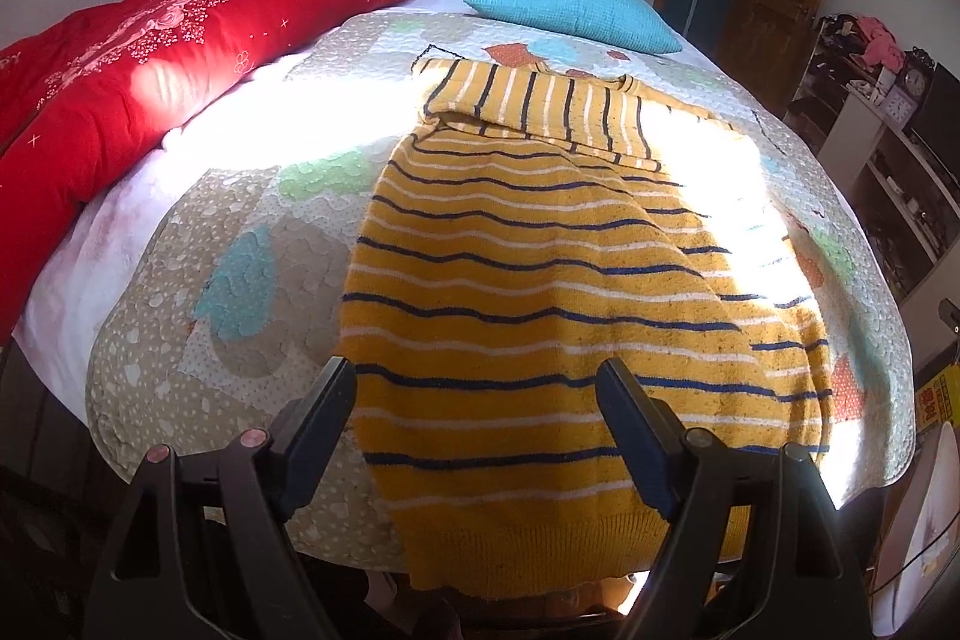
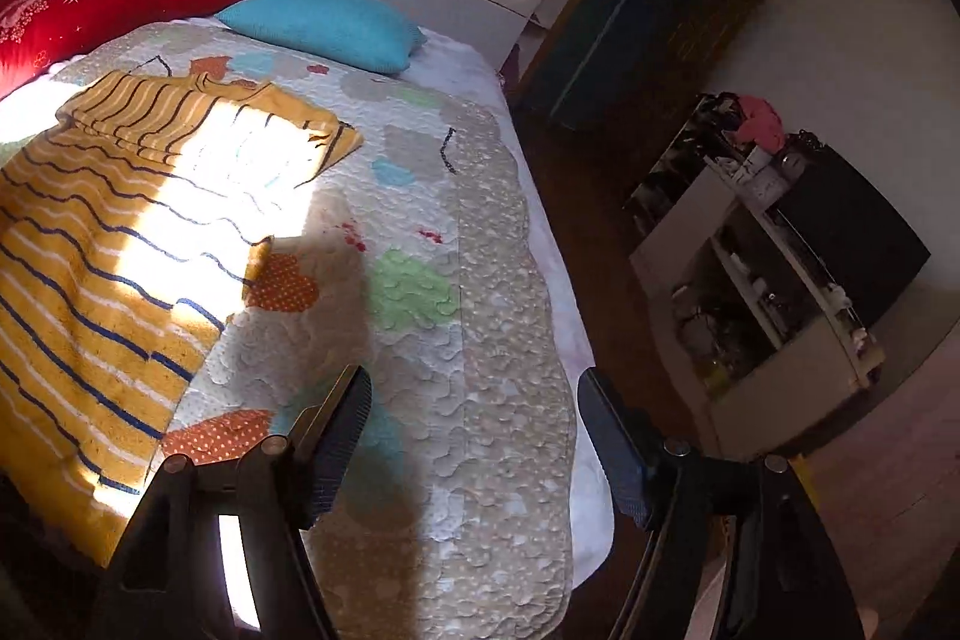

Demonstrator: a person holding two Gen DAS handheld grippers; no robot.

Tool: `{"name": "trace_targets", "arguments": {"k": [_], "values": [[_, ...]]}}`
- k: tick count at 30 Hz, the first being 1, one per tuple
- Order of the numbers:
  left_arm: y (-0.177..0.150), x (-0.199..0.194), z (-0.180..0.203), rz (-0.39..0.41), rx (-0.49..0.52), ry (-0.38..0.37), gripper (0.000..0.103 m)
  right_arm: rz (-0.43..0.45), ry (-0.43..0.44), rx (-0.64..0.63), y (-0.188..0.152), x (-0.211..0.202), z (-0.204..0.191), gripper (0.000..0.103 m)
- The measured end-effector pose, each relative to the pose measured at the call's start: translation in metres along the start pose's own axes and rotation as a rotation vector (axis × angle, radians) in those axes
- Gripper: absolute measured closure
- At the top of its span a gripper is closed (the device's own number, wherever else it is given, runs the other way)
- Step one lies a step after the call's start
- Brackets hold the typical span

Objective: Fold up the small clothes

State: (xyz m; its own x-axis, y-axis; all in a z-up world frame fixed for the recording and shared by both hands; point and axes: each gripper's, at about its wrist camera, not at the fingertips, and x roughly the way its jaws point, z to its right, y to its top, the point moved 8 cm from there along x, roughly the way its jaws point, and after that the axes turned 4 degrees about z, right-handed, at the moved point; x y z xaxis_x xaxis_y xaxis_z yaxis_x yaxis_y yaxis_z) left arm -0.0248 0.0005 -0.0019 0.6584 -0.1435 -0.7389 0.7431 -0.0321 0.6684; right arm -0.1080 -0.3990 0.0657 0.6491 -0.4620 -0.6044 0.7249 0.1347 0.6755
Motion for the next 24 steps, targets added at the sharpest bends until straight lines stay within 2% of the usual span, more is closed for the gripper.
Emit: {"name": "trace_targets", "arguments": {"k": [5, 8, 11, 17, 24], "values": [[-0.002, 0.002, 0.004, -0.010, 0.015, 0.000, 0.022, -0.074, 0.124, 0.063, -0.034, 0.008, -0.030, 0.024], [-0.002, 0.003, 0.004, -0.012, 0.020, 0.007, 0.022, -0.139, 0.224, 0.082, -0.057, 0.021, -0.069, 0.024], [-0.002, 0.003, 0.003, -0.016, 0.016, 0.011, 0.022, -0.158, 0.284, 0.053, -0.068, 0.022, -0.108, 0.024], [-0.005, 0.006, 0.000, -0.029, 0.013, 0.014, 0.022, -0.142, 0.321, -0.012, -0.068, 0.015, -0.148, 0.024], [-0.009, 0.010, -0.006, -0.046, 0.002, 0.020, 0.022, -0.163, 0.332, 0.024, -0.069, 0.022, -0.144, 0.024]]}}
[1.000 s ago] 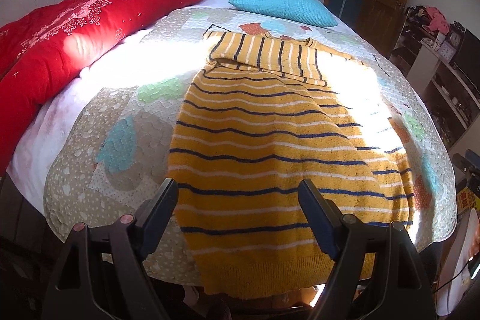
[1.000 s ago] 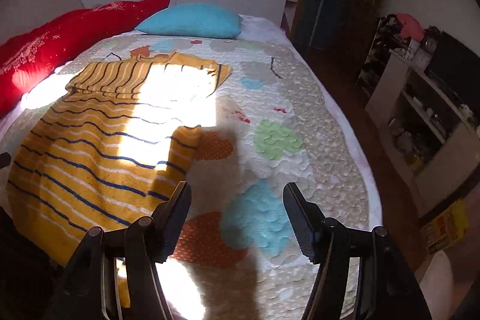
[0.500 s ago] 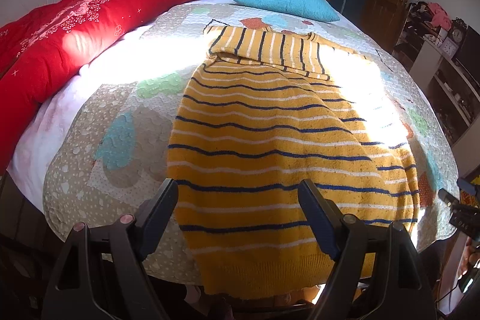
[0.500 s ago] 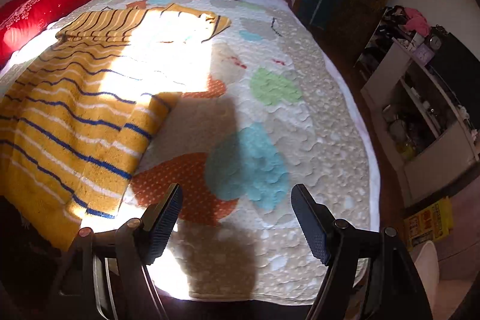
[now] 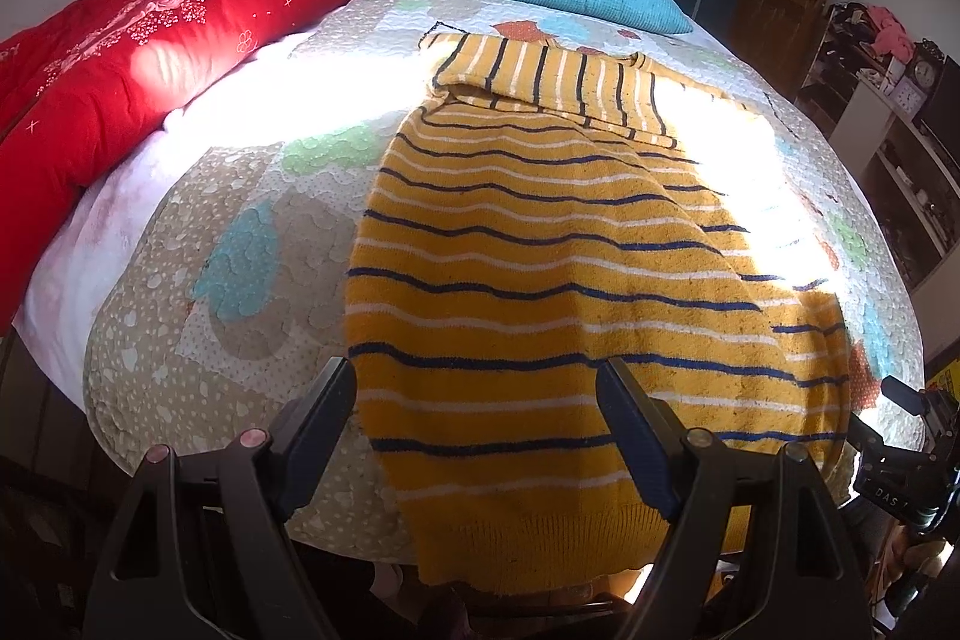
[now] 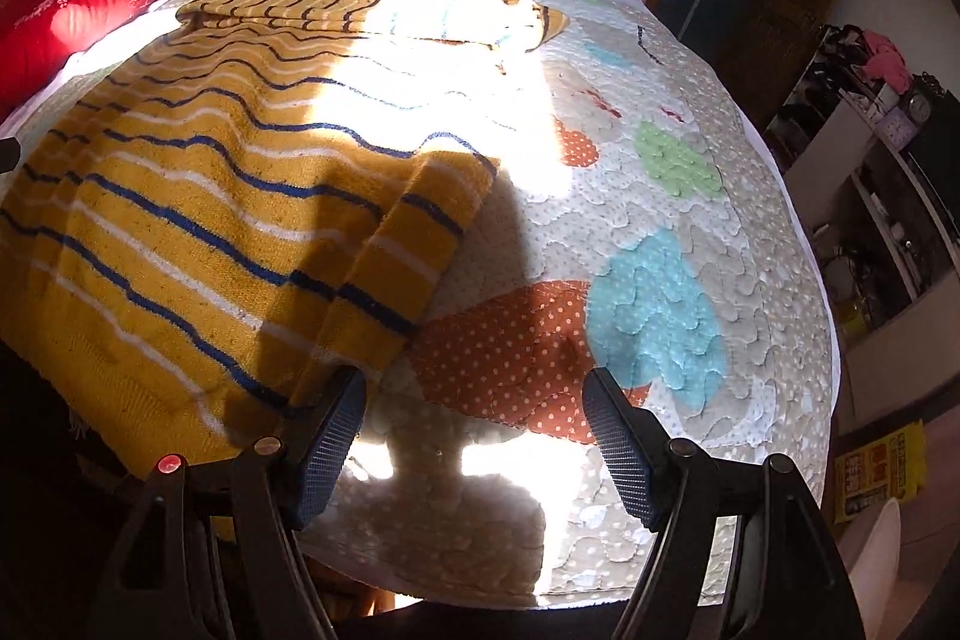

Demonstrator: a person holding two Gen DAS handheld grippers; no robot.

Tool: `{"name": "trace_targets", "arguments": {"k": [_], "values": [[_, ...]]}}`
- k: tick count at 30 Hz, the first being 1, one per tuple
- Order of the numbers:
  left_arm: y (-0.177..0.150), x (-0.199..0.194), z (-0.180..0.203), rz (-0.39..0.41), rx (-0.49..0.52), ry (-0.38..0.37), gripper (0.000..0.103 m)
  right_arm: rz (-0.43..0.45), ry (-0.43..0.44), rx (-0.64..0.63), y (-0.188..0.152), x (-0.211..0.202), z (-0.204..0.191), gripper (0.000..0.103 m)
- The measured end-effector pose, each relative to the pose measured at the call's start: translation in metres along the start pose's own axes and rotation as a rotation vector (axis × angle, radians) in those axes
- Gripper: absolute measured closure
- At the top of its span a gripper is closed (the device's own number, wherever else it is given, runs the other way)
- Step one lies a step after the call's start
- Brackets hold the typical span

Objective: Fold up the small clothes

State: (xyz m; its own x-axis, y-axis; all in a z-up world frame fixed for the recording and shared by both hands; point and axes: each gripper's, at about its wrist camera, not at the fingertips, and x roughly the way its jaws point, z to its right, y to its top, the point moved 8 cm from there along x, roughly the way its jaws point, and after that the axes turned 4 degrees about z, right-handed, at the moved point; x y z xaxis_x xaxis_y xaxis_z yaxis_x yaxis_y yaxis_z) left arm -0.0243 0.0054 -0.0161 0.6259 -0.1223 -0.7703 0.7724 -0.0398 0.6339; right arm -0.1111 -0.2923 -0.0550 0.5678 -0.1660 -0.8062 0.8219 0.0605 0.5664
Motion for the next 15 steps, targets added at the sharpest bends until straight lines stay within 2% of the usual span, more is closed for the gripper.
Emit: {"name": "trace_targets", "arguments": {"k": [6, 15], "values": [[-0.0023, 0.0015, -0.0018, -0.009, -0.002, 0.003, 0.022, -0.013, 0.013, 0.055, -0.0023, 0.0043, 0.0074, 0.024], [-0.0038, 0.0019, -0.0018, -0.013, -0.003, 0.002, 0.022, -0.013, 0.012, 0.058, -0.0028, 0.0049, 0.0070, 0.024]]}}
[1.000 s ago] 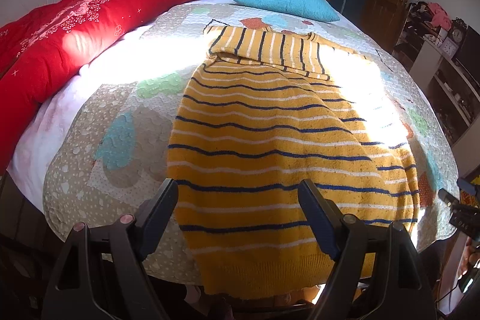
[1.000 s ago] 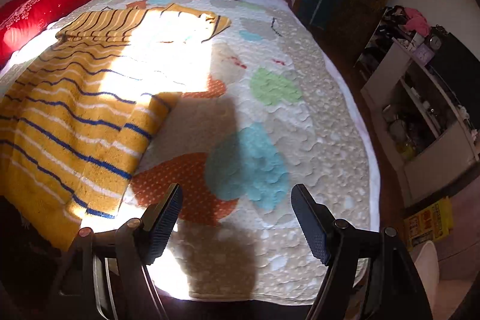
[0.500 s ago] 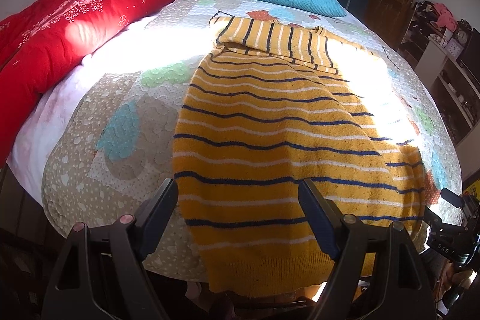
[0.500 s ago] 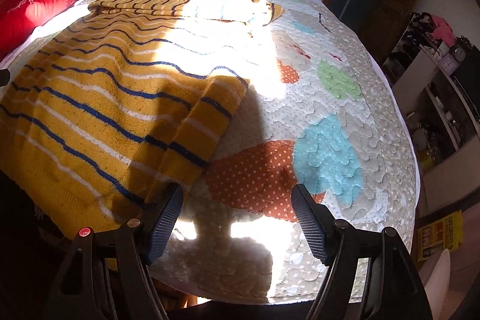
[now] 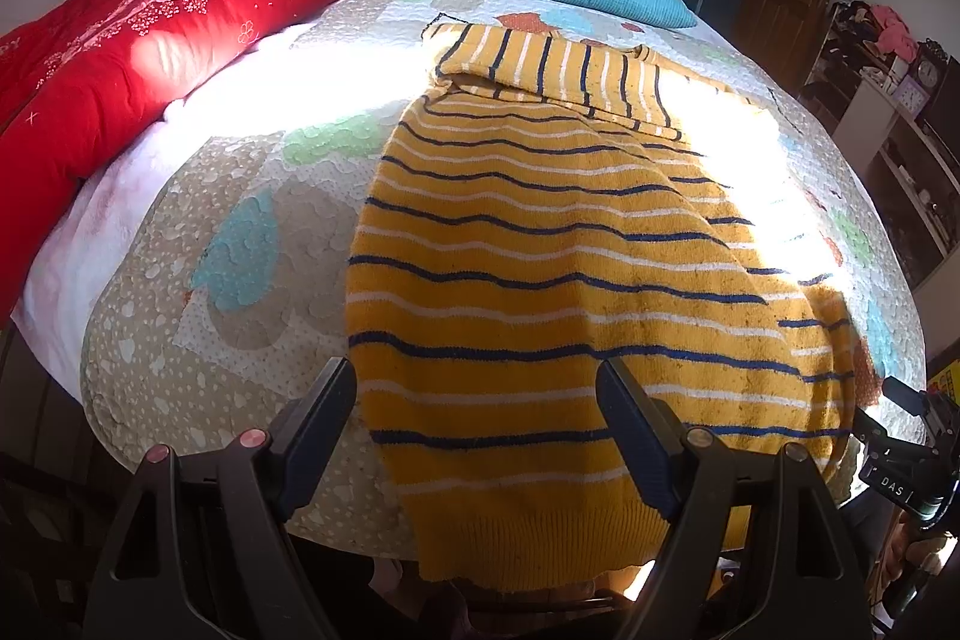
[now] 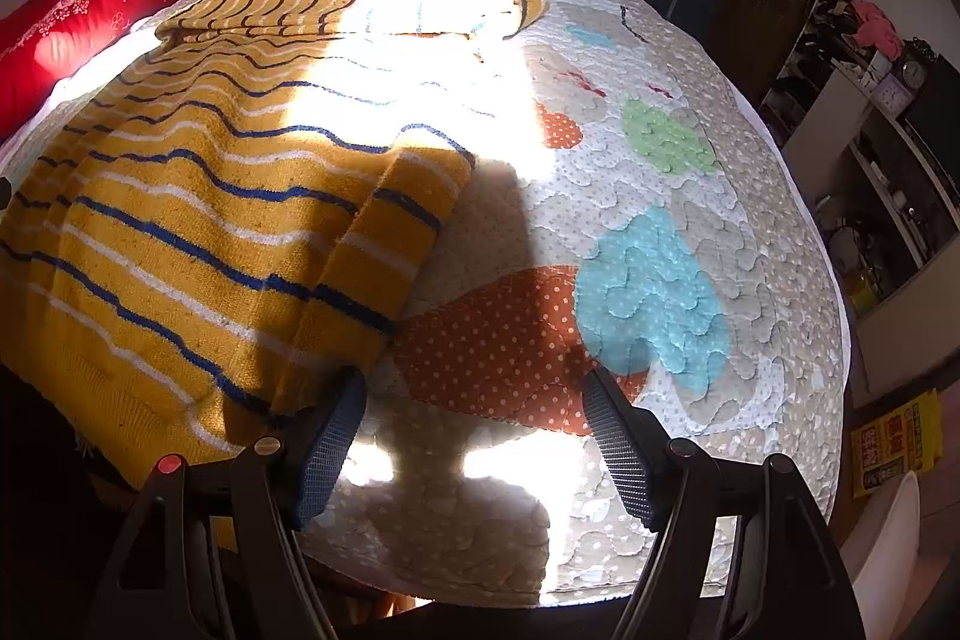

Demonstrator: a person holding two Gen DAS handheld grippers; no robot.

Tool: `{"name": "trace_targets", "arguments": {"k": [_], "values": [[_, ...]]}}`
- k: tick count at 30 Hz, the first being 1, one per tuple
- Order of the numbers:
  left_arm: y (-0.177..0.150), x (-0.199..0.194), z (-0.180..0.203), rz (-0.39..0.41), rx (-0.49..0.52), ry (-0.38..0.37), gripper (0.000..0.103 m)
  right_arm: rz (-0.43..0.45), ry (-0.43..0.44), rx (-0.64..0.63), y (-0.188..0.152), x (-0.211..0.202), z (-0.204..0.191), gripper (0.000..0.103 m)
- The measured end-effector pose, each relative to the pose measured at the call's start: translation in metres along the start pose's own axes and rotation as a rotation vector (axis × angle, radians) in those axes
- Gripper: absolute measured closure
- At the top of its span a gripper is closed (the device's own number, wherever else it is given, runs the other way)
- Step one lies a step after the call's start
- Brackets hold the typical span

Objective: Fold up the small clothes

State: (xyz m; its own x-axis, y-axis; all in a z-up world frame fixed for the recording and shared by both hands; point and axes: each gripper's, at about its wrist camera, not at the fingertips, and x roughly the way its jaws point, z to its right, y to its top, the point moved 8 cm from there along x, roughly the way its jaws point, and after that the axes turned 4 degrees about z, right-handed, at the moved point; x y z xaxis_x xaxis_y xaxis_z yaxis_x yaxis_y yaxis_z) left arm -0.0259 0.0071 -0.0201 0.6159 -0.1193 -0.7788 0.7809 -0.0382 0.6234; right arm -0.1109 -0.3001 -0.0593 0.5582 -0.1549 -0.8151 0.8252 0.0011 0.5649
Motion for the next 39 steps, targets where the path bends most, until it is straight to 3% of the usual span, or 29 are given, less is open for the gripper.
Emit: {"name": "trace_targets", "arguments": {"k": [17, 29, 32, 37, 39], "values": [[-0.003, 0.002, -0.018, -0.013, -0.038, 0.023, 0.022, -0.016, -0.001, 0.040, -0.005, 0.002, 0.009, 0.024], [-0.034, 0.008, -0.069, -0.077, -0.187, -0.028, 0.022, -0.034, 0.117, 0.192, -0.015, -0.004, 0.014, 0.024], [-0.042, 0.010, -0.068, -0.092, -0.216, -0.083, 0.022, -0.030, 0.191, 0.241, -0.018, -0.006, 0.013, 0.024], [-0.051, 0.017, -0.056, -0.122, -0.275, -0.208, 0.022, -0.009, 0.509, 0.365, -0.021, -0.022, -0.017, 0.024], [-0.054, 0.022, -0.051, -0.131, -0.291, -0.240, 0.022, -0.020, 0.559, 0.378, -0.025, -0.021, -0.029, 0.024]]}}
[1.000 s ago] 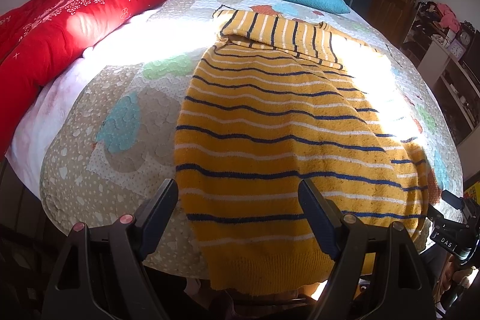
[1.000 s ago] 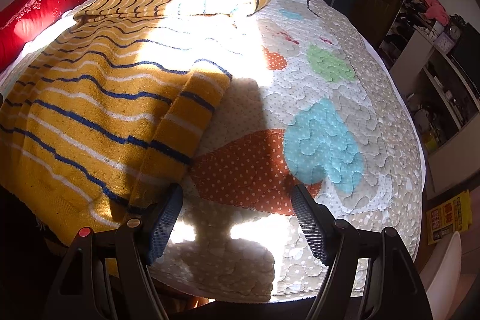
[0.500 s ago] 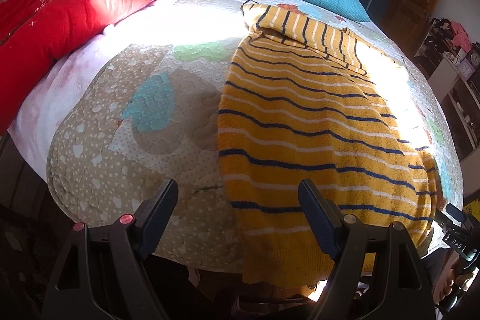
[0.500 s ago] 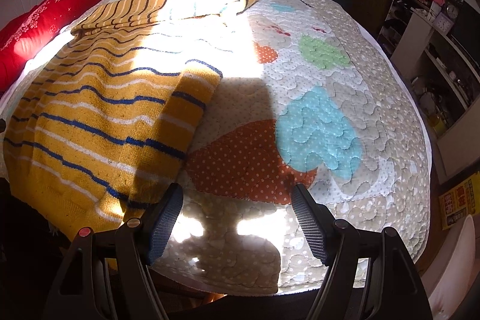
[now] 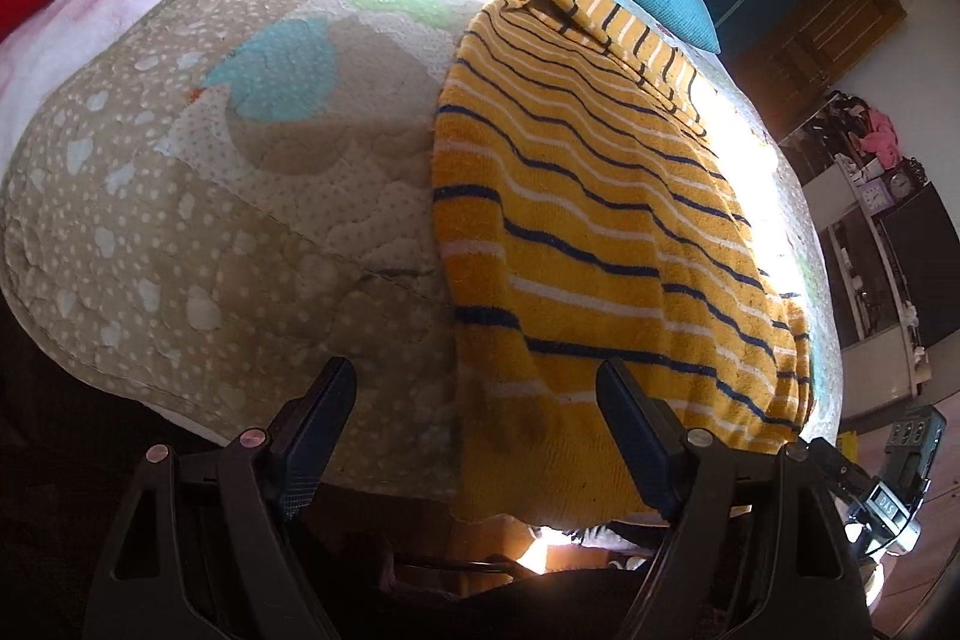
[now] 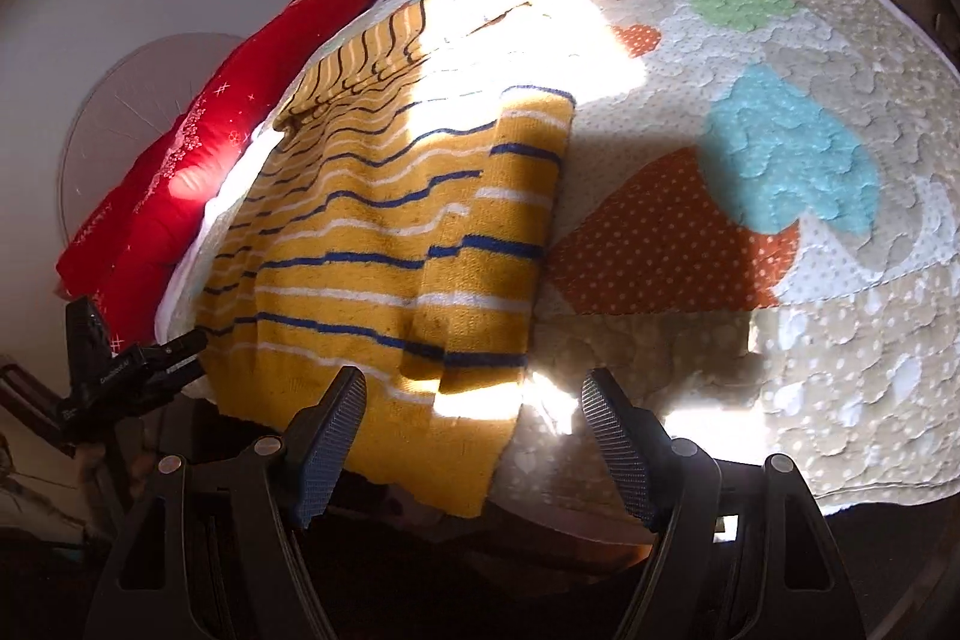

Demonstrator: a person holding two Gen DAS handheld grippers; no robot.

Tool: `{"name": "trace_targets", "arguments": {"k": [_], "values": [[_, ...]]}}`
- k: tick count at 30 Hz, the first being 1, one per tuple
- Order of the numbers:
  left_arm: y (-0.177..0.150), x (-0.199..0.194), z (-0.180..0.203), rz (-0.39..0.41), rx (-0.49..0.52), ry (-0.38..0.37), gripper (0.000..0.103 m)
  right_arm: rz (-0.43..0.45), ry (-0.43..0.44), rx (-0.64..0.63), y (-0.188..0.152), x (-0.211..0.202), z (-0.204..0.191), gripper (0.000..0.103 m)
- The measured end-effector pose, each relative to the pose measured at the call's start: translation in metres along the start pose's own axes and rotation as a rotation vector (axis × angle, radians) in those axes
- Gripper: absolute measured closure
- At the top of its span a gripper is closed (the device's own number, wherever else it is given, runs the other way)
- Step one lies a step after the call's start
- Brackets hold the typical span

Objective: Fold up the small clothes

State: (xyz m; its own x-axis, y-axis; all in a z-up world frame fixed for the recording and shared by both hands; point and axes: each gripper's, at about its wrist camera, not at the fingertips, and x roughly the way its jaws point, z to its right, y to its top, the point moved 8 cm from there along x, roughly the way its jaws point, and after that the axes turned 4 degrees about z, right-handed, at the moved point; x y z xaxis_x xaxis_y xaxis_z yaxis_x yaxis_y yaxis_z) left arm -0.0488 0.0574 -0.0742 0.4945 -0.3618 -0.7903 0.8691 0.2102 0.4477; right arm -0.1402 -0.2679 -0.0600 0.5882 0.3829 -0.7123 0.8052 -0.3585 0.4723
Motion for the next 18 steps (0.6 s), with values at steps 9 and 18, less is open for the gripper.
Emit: {"name": "trace_targets", "arguments": {"k": [9, 18], "values": [[-0.015, 0.018, 0.001, -0.038, -0.025, -0.055, 0.016, -0.081, -0.017, -0.013, -0.024, 0.034, -0.012, 0.024], [-0.026, 0.028, 0.011, -0.085, 0.032, -0.048, 0.023, -0.096, -0.046, -0.035, -0.033, 0.049, -0.015, 0.027]]}}
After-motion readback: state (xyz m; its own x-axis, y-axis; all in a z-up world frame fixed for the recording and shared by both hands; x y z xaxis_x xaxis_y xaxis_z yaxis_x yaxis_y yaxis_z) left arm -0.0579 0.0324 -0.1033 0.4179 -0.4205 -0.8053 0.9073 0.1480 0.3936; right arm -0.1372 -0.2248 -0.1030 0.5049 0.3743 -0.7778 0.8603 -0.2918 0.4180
